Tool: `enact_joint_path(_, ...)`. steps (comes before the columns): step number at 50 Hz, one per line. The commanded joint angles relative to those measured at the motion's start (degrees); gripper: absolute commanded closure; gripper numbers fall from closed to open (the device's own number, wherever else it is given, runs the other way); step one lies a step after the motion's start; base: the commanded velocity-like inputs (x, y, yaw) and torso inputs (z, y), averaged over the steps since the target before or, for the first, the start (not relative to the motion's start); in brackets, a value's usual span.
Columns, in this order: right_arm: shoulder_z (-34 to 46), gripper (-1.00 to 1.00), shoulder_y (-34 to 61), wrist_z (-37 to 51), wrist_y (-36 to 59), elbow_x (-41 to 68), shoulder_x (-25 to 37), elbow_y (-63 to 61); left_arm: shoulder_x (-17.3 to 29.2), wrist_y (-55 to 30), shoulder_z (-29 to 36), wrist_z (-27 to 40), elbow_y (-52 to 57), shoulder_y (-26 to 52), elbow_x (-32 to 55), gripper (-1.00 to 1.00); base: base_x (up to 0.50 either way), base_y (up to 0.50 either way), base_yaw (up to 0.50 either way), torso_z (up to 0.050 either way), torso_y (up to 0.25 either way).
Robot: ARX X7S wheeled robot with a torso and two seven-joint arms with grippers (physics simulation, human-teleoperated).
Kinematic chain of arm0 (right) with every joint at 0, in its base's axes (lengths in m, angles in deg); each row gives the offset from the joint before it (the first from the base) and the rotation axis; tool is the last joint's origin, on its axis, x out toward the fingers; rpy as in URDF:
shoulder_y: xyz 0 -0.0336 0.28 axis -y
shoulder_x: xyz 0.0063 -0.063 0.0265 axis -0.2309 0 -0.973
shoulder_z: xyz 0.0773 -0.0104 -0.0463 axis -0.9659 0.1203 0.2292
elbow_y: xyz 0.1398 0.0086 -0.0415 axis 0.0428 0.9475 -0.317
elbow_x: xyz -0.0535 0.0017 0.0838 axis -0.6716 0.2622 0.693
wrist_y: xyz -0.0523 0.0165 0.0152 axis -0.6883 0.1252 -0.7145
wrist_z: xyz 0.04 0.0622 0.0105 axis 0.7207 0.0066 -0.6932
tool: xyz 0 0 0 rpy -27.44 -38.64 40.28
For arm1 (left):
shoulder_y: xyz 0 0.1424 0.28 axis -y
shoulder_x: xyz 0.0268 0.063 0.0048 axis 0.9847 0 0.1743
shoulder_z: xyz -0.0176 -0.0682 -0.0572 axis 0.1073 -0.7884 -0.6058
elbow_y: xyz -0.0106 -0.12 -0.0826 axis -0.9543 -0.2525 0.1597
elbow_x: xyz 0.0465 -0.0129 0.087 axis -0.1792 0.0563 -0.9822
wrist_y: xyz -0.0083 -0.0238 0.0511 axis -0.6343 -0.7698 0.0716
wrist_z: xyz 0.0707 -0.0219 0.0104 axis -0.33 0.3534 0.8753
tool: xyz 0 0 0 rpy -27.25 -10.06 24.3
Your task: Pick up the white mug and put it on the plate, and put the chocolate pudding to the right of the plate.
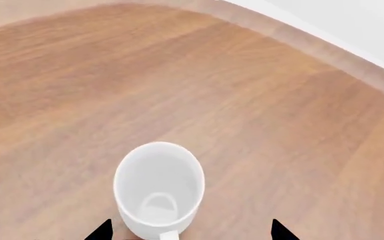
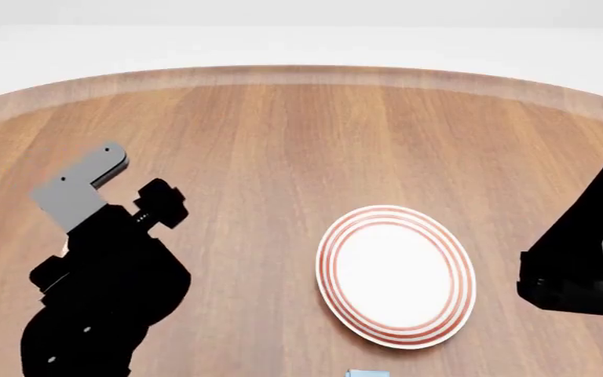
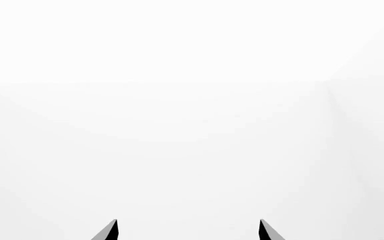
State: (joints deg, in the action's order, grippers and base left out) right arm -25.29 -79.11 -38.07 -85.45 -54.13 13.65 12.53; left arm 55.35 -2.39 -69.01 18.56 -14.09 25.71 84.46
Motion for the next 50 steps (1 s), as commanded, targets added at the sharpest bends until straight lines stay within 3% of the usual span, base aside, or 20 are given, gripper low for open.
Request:
enact_joint_path(1, -1.3, -1.00, -0.2, -1.2, 0.2, -0.7, -0.8, -0.5, -0.8, 6.2, 2.8, -3.3, -8.4, 0.3, -5.3, -1.00, 0.00, 0.00, 0.00, 0.000, 0.000)
enact_joint_path(50, -0.4, -1.00, -0.5, -0.7, -0.5, -1.0, -0.1, 0.4, 0.9, 20.2, 7.4, -9.9, -24.1, -1.7, -7.3, -1.00, 0.00, 0.00, 0.00, 0.000, 0.000)
